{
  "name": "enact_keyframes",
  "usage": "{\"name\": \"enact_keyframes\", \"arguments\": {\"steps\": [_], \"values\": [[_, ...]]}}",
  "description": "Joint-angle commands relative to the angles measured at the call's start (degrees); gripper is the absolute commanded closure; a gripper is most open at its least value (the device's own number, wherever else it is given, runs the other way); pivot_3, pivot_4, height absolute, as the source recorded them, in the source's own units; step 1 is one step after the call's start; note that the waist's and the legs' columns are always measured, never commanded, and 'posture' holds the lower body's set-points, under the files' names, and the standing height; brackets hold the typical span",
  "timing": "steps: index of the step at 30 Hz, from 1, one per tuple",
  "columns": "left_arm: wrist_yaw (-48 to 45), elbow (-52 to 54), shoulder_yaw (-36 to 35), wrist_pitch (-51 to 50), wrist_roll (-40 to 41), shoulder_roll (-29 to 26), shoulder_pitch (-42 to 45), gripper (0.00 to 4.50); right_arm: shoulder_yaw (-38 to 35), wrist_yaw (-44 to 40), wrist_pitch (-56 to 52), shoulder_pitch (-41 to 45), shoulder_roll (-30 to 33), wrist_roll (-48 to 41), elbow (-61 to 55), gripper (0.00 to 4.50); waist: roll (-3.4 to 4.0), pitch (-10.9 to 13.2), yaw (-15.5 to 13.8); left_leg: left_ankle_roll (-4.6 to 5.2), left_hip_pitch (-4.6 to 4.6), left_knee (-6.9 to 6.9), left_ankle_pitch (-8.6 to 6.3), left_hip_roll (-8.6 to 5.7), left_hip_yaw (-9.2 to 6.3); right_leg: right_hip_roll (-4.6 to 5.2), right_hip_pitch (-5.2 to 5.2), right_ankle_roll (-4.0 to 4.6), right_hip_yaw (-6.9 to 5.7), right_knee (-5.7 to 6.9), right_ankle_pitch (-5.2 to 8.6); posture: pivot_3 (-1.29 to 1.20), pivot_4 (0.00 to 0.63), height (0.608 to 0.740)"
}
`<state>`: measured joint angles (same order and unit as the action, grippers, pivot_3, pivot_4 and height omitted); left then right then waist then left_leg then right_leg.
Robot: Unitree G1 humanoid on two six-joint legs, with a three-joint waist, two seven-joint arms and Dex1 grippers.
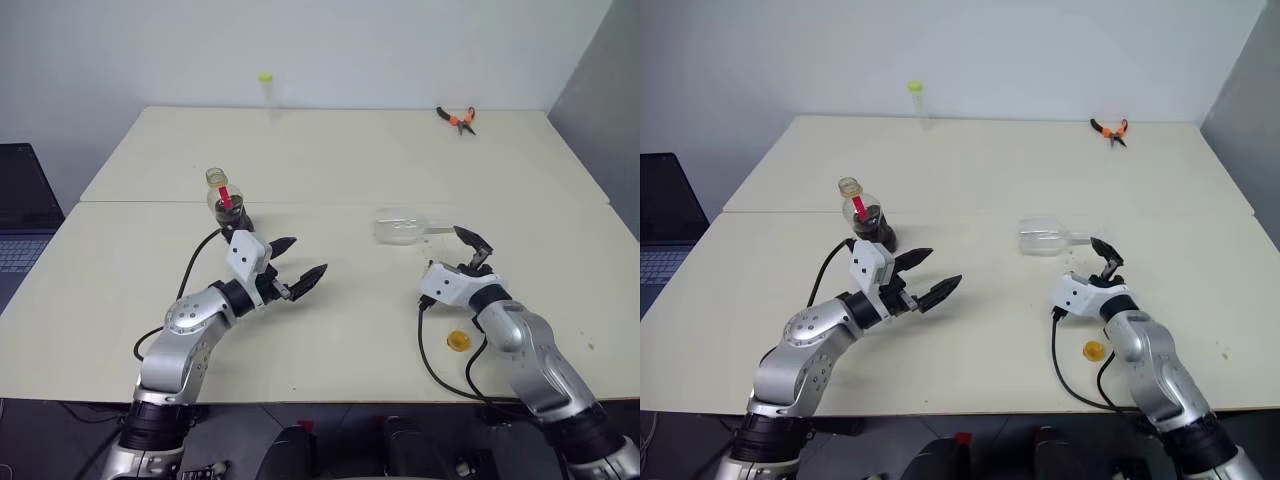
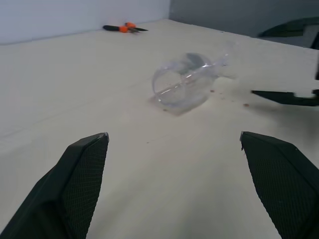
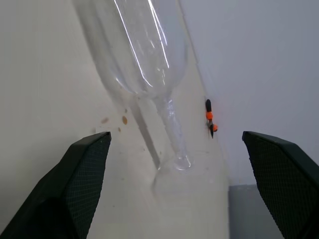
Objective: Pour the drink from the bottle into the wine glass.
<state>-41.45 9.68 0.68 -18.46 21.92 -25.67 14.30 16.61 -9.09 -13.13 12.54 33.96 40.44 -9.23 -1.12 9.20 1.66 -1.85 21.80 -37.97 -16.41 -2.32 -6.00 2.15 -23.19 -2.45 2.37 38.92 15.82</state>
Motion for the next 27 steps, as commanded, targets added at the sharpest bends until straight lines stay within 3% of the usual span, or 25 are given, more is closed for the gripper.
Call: {"name": "enact_keyframes", "arguments": {"steps": [1, 17, 27], "values": [[-2.7, 2.5, 0.8, -0.9, 1.3, -1.0, 1.6, 0.03, 0.3, 2.3, 1.5, 2.7, 0.5, 3.9, 4.2, 0.00, 0.00, 0.0, 0.0, 0.00, -0.01, 0.01, 0.00, 0.00, 0.01, 0.00, 0.00, 0.00, 0.01, 0.00, 0.00, 0.00, 0.150, 0.740], [-7.6, -1.8, 1.7, 3.3, 0.5, 0.0, 1.3, 0.03, 6.6, 12.7, 6.4, 17.8, -3.2, 12.9, 30.4, 0.00, -0.02, 0.0, 0.5, 0.00, -0.04, -0.01, 0.00, 0.02, 0.13, 0.00, -0.01, 0.02, 0.12, 0.02, -0.01, 0.00, 0.150, 0.740], [-8.1, -4.3, 1.5, 5.9, -0.2, 0.5, 1.2, 0.03, 8.3, 17.6, 9.5, 26.8, -5.8, 11.7, 47.3, 0.00, -0.02, 0.0, 0.6, 0.01, -0.08, -0.01, 0.00, 0.02, 0.15, 0.01, 0.00, 0.03, 0.13, 0.05, -0.02, 0.00, 0.150, 0.740]]}}
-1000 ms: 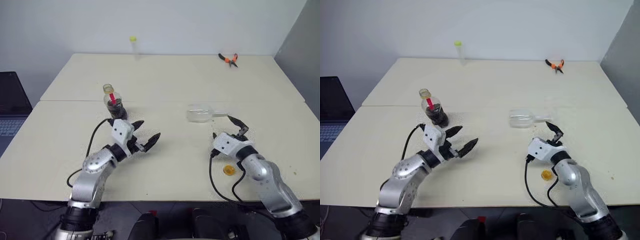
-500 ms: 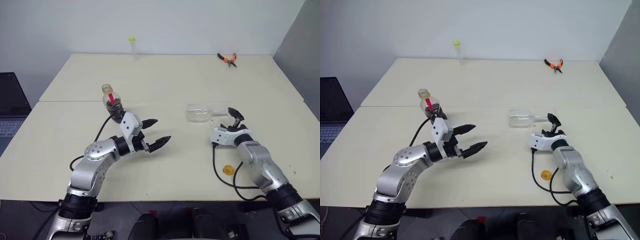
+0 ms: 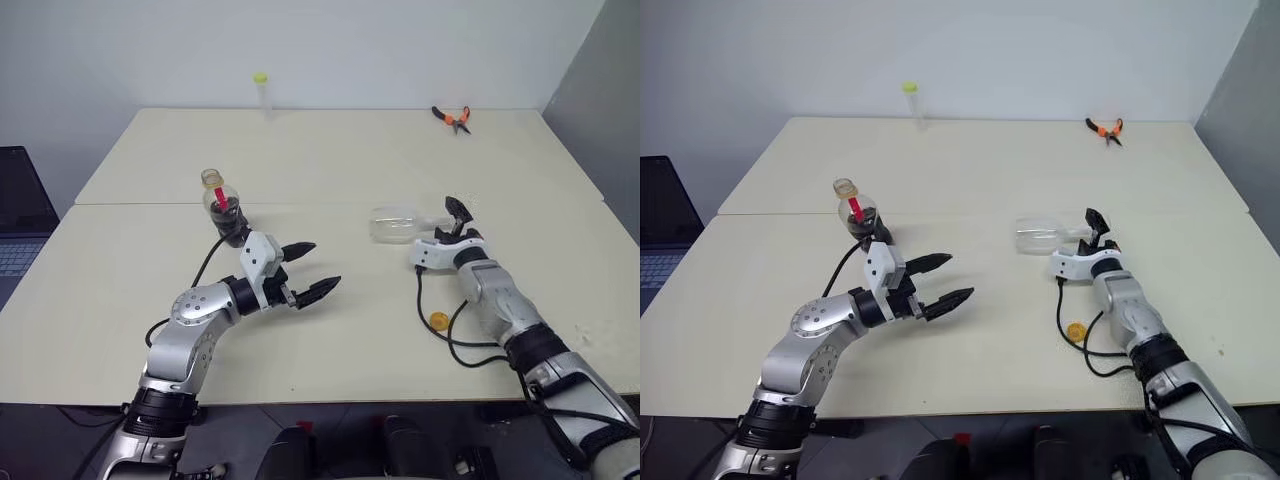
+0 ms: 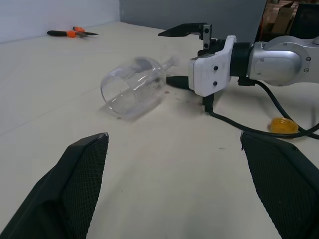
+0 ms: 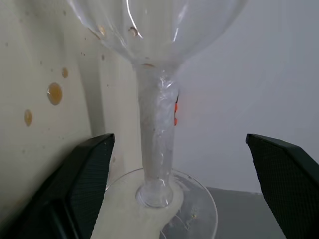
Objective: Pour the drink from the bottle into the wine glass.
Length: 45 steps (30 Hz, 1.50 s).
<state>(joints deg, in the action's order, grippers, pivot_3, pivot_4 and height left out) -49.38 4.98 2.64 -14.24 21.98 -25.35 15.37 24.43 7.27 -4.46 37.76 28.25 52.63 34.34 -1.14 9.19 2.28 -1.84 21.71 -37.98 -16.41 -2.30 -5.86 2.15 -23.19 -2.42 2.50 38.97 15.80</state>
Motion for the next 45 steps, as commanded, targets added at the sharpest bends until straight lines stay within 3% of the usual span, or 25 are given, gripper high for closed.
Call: {"name": "enact_keyframes", "arguments": {"steps": [1, 2, 4, 12, 15, 24, 27, 31, 38, 45], "values": [[-0.2, 0.2, -0.5, 1.9, -0.3, 0.2, 0.2, 0.03, 0.6, 1.3, 1.3, 2.1, -0.3, -0.6, 4.6, 0.00, 0.00, 0.0, 0.0, 0.00, 0.00, 0.00, 0.00, 0.00, 0.00, 0.00, 0.00, 0.00, 0.00, 0.00, 0.00, 0.00, 0.150, 0.740], [-0.2, 0.0, -0.5, 2.1, -0.4, 0.2, 0.2, 0.03, 0.8, 1.3, 1.8, 2.8, -0.5, -0.9, 5.4, 0.00, -0.01, 0.0, 0.1, 0.00, 0.00, 0.00, 0.00, 0.00, 0.02, 0.00, 0.00, 0.00, 0.01, 0.00, 0.00, 0.00, 0.150, 0.740], [-0.1, -0.4, -0.5, 2.6, -0.6, 0.4, 0.3, 0.00, 0.8, 1.2, 2.3, 3.8, -1.1, -1.6, 6.9, 0.57, -0.01, 0.0, 0.1, 0.00, 0.00, 0.00, 0.00, 0.00, 0.01, 0.00, 0.01, 0.00, 0.01, 0.00, 0.00, 0.00, 0.150, 0.740], [-0.1, -1.4, -0.8, 3.5, -0.6, 0.6, 0.4, 0.00, 0.9, 1.2, 2.9, 4.7, -2.4, -3.3, 9.1, 3.46, -0.01, 0.0, 0.9, 0.01, -0.02, 0.03, 0.00, 0.05, -0.02, -0.02, 0.00, 0.00, 0.00, 0.01, 0.00, 0.00, 0.150, 0.740], [0.4, -1.7, -1.2, 3.6, -0.7, 0.6, 0.5, 0.00, 0.6, 1.1, 2.9, 4.7, -2.0, -3.6, 8.3, 4.32, -0.09, -0.1, 1.0, 0.01, -0.04, 0.02, -0.01, 0.05, -0.03, -0.03, 0.03, 0.00, -0.01, 0.02, 0.00, 0.00, 0.150, 0.740], [3.2, -1.4, -4.7, 5.0, -1.7, -1.0, -1.9, 0.00, -5.4, -3.8, 0.6, -0.5, 2.1, -8.3, -8.7, 4.33, 0.01, 0.0, 0.8, 0.01, 0.18, 0.03, -0.01, 0.00, -0.04, 0.03, -0.14, -0.01, 0.00, -0.05, 0.00, 0.00, 0.150, 0.740], [1.7, -0.1, -7.2, 5.5, -0.5, -3.0, -4.5, 0.00, -13.0, -7.9, -1.5, -5.5, -2.6, -19.1, -23.1, 4.33, 0.02, 0.0, 1.0, 0.02, 0.19, 0.06, -0.01, 0.05, -0.04, 0.06, -0.17, -0.01, 0.01, -0.05, 0.00, 0.00, 0.150, 0.740], [0.5, 1.0, -9.4, 1.3, 3.4, -4.5, -5.5, 0.00, -18.3, -14.8, -1.3, -10.8, -10.9, -34.9, -30.1, 4.33, 0.04, 0.0, 0.9, 0.22, 0.14, 0.10, -0.13, 0.15, -0.17, 0.05, -0.16, 0.00, -0.07, 0.01, 0.00, 0.00, 0.150, 0.740], [-3.5, 4.3, -12.0, -2.8, 8.1, -8.7, -7.5, 0.00, -19.7, -20.9, 7.3, -13.1, -24.2, -51.5, -23.6, 4.33, 0.11, 0.0, 0.7, 0.23, 0.10, 0.05, -0.14, 0.05, -0.22, 0.06, -0.07, 0.00, -0.10, -0.03, 0.00, 0.00, 0.150, 0.740], [-6.0, 5.0, -13.8, -5.4, 10.7, -11.7, -7.8, 0.00, -17.8, -26.2, 18.4, -9.6, -27.3, -53.0, -10.8, 4.33, 0.20, 0.1, 0.7, 0.23, 0.09, 0.04, -0.14, 0.01, -0.24, 0.03, -0.08, 0.00, -0.13, -0.01, 0.00, 0.00, 0.150, 0.740]]}}
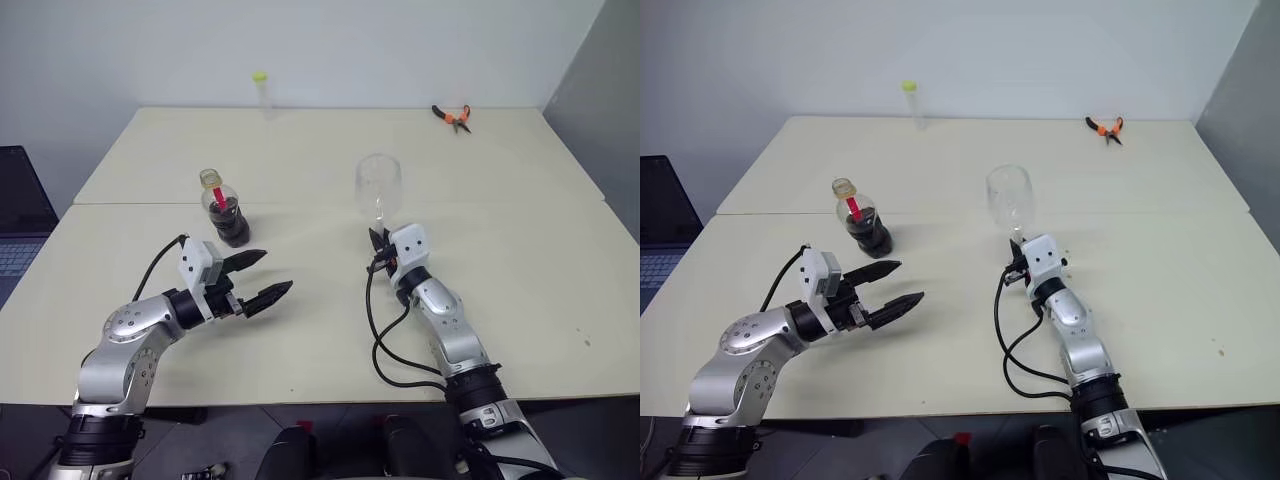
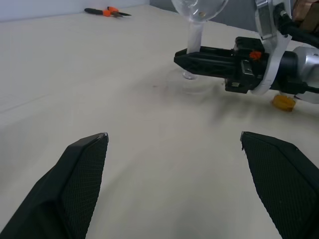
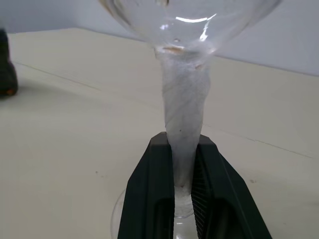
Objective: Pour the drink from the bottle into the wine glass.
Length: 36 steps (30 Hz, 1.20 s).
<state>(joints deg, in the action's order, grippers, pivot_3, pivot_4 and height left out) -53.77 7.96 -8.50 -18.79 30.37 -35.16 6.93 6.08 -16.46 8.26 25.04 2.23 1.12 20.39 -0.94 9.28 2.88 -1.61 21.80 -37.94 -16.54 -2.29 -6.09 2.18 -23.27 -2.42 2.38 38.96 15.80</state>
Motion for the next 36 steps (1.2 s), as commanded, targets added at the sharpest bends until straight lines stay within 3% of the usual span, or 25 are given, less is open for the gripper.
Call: {"name": "enact_keyframes", "arguments": {"steps": [1, 12, 26, 31, 36], "values": [[-1.9, 2.1, -2.9, -0.9, 2.4, -2.3, 0.8, 0.00, 0.6, -3.3, 6.9, 3.8, -1.6, -2.0, 4.8, 4.33, 0.00, 0.0, 0.3, 0.00, -0.02, 0.01, 0.00, 0.02, 0.00, -0.02, 0.00, 0.00, 0.01, 0.01, 0.00, 0.00, 0.150, 0.740], [-2.4, 4.5, -5.8, -3.4, 4.9, -6.8, 5.2, 0.00, -0.4, -4.4, 14.7, 8.6, -1.6, -1.4, 18.8, 4.33, 0.03, 0.0, 0.3, -0.17, -0.02, 0.06, 0.09, 0.03, -0.01, -0.02, -0.03, 0.01, 0.01, 0.00, 0.00, 0.00, 0.150, 0.740], [2.1, 11.1, -8.2, -13.4, 12.1, -9.2, 12.4, 0.00, -0.4, -7.6, 15.6, 7.8, -1.1, -1.4, 22.5, 4.33, 0.00, 0.0, 0.3, -0.18, -0.03, 0.02, 0.10, 0.05, -0.07, -0.03, 0.01, 0.01, -0.04, 0.02, 0.00, 0.00, 0.150, 0.740], [2.8, 12.1, -8.2, -14.5, 13.0, -9.3, 14.0, 0.00, -0.2, -8.8, 15.2, 7.2, -0.9, -1.3, 22.2, 2.77, 0.00, 0.0, 0.4, -0.22, -0.05, 0.05, 0.12, 0.04, 0.00, -0.03, 0.01, 0.00, 0.02, 0.00, 0.00, 0.00, 0.150, 0.740], [2.5, 12.6, -8.6, -14.6, 13.7, -9.7, 13.7, 0.00, -0.3, -9.0, 14.8, 6.9, -0.8, -1.1, 21.9, 0.93, 0.00, 0.0, 0.4, -0.22, -0.05, 0.04, 0.12, 0.04, -0.02, -0.04, 0.01, 0.00, 0.00, 0.01, 0.00, 0.00, 0.150, 0.740]]}}
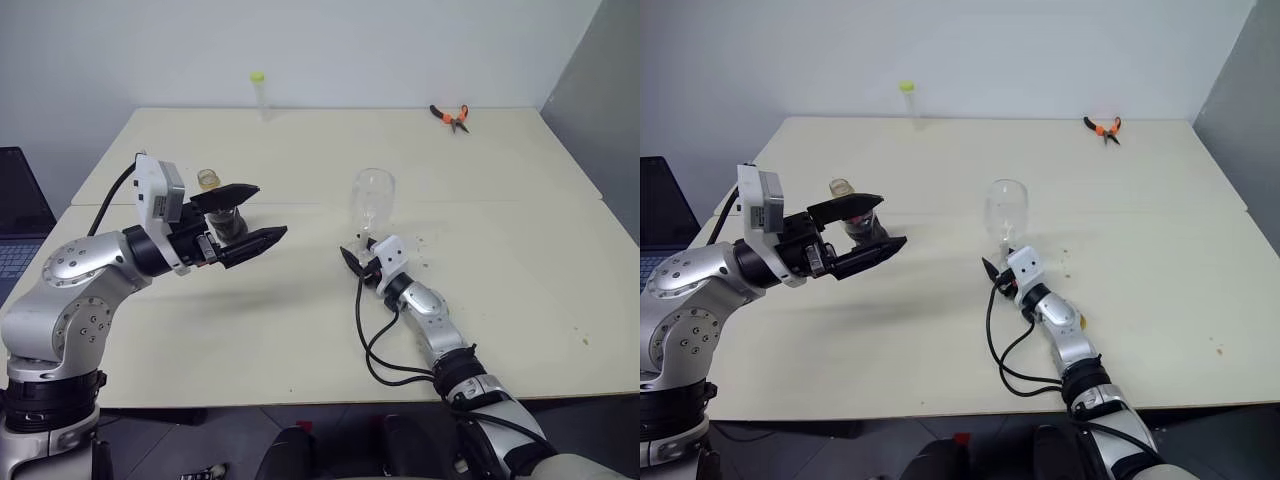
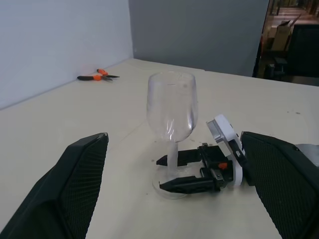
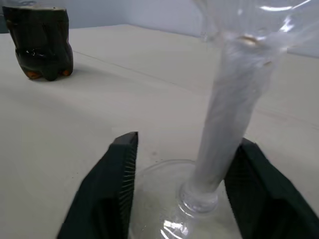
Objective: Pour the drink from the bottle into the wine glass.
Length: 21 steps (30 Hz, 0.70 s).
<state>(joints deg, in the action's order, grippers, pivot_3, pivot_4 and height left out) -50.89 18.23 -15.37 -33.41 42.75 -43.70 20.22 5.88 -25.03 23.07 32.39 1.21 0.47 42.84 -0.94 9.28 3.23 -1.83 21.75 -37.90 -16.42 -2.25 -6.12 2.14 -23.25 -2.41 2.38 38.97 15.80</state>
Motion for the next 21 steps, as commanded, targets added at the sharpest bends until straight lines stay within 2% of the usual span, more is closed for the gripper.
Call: {"name": "enact_keyframes", "arguments": {"steps": [1, 2, 3, 21], "values": [[-0.5, 2.4, -1.8, 0.0, 1.4, -1.2, 0.3, 0.00, -0.1, -0.5, -0.1, -0.5, 0.2, -0.4, -0.6, 0.59, 0.00, 0.0, 0.0, 0.00, 0.00, 0.00, 0.00, 0.00, 0.00, 0.00, 0.00, 0.00, 0.00, 0.00, 0.00, 0.00, 0.150, 0.740], [-0.7, 2.4, -1.8, 0.1, 1.2, -1.4, 0.1, 0.00, 0.0, -0.5, -0.1, -0.5, 0.3, -0.3, -0.6, 0.20, 0.00, 0.0, 0.0, 0.00, 0.00, 0.00, 0.00, 0.00, 0.00, 0.00, 0.00, 0.00, 0.00, 0.00, 0.00, 0.00, 0.150, 0.740], [-0.9, 2.4, -1.8, 0.1, 1.2, -1.5, 0.0, 0.00, 0.0, -0.6, -0.1, -0.6, 0.3, -0.3, -0.6, 0.03, 0.00, 0.0, 0.0, 0.00, 0.00, 0.00, 0.00, 0.00, 0.00, -0.01, 0.00, 0.00, 0.00, 0.00, 0.00, 0.00, 0.150, 0.740], [-2.4, 1.4, -1.7, 1.7, 0.8, -1.6, 0.9, 0.00, -0.5, 0.1, -3.4, -3.1, 2.9, 0.5, -2.8, 0.03, -0.02, 0.0, -0.9, 0.00, -0.01, -0.05, 0.00, -0.06, -0.01, 0.01, 0.07, 0.00, -0.02, -0.01, 0.00, 0.00, 0.150, 0.740]]}}
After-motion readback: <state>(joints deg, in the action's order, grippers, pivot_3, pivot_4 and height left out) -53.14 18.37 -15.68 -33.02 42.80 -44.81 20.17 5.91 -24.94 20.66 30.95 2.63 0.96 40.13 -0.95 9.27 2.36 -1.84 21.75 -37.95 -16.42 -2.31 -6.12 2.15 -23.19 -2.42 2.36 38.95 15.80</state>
